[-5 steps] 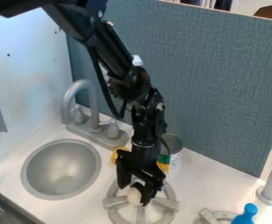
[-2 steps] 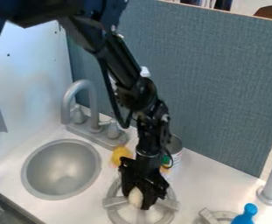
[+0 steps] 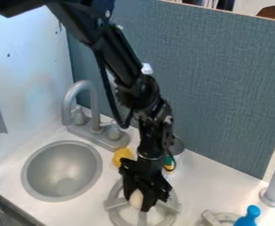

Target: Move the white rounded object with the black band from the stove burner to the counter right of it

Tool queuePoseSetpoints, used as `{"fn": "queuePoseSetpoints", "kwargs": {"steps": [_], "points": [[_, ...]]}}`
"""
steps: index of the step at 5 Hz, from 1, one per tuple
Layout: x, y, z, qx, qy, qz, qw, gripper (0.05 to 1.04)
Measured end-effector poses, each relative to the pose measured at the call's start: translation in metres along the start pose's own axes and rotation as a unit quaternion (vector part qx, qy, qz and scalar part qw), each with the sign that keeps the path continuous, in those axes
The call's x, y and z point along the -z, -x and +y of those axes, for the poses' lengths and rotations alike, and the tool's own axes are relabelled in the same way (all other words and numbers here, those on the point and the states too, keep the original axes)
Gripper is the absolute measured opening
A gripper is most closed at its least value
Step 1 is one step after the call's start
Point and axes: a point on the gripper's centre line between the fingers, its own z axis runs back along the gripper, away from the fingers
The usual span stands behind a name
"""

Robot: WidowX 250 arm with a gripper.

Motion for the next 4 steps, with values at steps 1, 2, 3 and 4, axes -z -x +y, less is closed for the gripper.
{"fn": "queuePoseSetpoints", "kwargs": {"steps": [1,2,3,4], "points": [[-0.019,-0.005,-0.007,0.002,0.003,-0.021,0.9998,0.650],[-0.037,-0.022,-0.024,0.027,-0.002,-0.035,0.9990,0.650],[-0.059,-0.048,-0.045,0.083,-0.007,-0.065,0.9944,0.650],[-0.049,-0.068,-0.055,0.136,-0.022,-0.044,0.9895,0.650]]}}
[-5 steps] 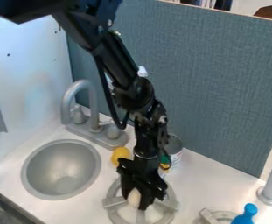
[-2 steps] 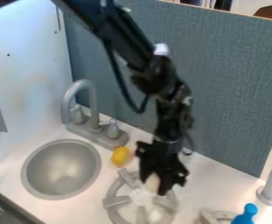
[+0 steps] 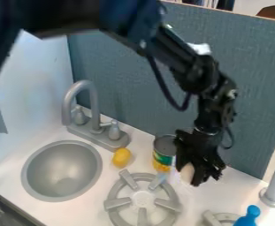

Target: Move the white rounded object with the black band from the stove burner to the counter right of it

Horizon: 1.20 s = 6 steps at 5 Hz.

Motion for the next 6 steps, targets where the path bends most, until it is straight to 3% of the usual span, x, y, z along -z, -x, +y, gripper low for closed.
{"fn": "queuePoseSetpoints", "kwargs": {"steps": [3,6], "points": [[0.037,-0.017,-0.009,0.069,0.017,0.056,0.9959,0.650],[0.051,-0.014,-0.008,0.076,0.070,0.051,0.9933,0.650]]}}
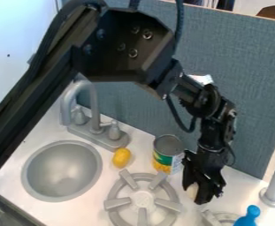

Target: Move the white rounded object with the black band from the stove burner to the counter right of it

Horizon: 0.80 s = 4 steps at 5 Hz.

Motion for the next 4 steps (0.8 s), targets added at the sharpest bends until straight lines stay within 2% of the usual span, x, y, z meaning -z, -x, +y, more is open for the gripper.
{"fn": "queuePoseSetpoints", "kwargs": {"steps": [1,2,3,4], "points": [[0.0153,0.0006,0.0001,0.004,0.008,0.018,0.9998,0.650],[0.0155,-0.0017,0.0008,0.003,0.007,0.024,0.9997,0.695],[0.0190,-0.0012,0.0013,0.002,0.005,0.020,0.9998,0.974],[0.0168,0.0076,-0.0021,-0.005,0.001,-0.006,1.0000,1.005]]}}
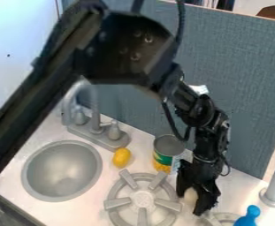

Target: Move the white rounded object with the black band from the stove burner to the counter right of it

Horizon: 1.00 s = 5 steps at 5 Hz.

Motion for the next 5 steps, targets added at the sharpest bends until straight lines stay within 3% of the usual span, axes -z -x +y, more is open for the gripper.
{"fn": "queuePoseSetpoints", "kwargs": {"steps": [1,2,3,4,5], "points": [[-0.021,0.018,-0.004,-0.006,-0.015,-0.015,0.9998,1.001],[-0.052,0.046,-0.006,-0.047,-0.045,-0.045,0.9969,1.001],[-0.047,0.075,-0.005,-0.082,-0.060,-0.022,0.9945,1.001],[-0.047,0.092,0.021,-0.136,-0.081,-0.001,0.9874,1.001],[-0.058,0.101,0.047,-0.159,-0.087,-0.011,0.9834,1.001]]}}
